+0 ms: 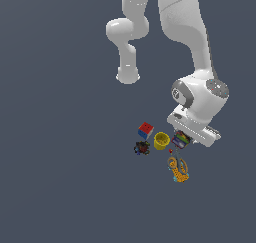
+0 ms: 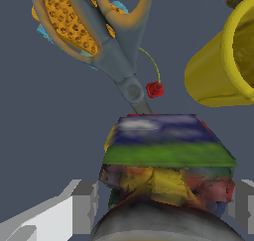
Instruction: Pick up a designated object from a clutter of objects.
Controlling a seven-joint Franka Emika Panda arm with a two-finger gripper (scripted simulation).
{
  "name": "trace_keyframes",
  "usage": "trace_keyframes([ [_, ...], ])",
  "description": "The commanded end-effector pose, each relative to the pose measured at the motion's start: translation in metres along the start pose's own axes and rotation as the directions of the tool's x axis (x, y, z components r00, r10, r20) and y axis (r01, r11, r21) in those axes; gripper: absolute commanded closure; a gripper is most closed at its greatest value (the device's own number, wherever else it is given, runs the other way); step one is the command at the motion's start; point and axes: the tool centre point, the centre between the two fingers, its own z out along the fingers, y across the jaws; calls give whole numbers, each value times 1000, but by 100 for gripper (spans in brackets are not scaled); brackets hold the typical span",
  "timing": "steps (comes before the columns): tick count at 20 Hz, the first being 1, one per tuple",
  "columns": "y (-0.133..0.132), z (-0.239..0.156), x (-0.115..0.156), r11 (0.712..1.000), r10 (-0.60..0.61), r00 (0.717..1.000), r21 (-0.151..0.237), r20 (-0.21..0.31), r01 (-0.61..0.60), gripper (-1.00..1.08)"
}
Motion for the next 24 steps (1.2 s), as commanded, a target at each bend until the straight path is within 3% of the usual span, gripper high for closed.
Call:
trace_keyframes([
  [1,1,2,1,1000,1,1000,-1,0,-1,108],
  [14,1,-3,1,1000,0,1000,1,-1,0,108],
  [24,21,-42,4,1000,0,1000,1,-1,0,108],
])
